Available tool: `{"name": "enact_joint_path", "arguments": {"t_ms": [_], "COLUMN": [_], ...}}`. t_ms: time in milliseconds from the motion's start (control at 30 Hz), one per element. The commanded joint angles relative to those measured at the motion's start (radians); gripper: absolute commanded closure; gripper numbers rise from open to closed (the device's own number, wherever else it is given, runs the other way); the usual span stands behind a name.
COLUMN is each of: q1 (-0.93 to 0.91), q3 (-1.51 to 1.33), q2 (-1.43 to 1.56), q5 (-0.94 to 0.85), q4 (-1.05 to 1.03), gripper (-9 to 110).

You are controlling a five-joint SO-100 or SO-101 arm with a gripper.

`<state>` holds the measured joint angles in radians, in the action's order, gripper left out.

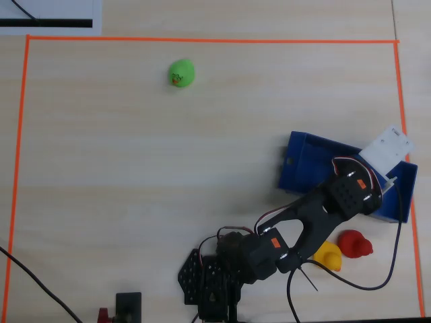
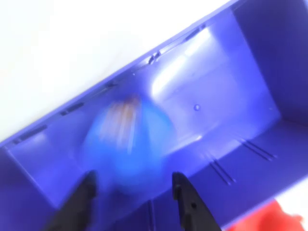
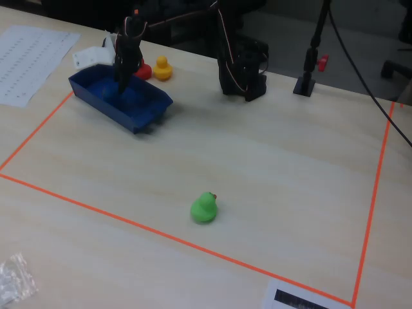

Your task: Grasp blue duck and put it into box.

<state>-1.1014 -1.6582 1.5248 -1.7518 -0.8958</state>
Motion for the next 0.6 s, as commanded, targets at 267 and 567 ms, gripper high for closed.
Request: {"name": "enact_joint_path", "arguments": {"t_ms": [267,567], "q1": [0.04,0.569], "q3": [0.055,-0.026], "q2": [0.089,0.469], "q5": [0.114,0.285], "q4": [-0.018,-0.179], "gripper": [87,101]}}
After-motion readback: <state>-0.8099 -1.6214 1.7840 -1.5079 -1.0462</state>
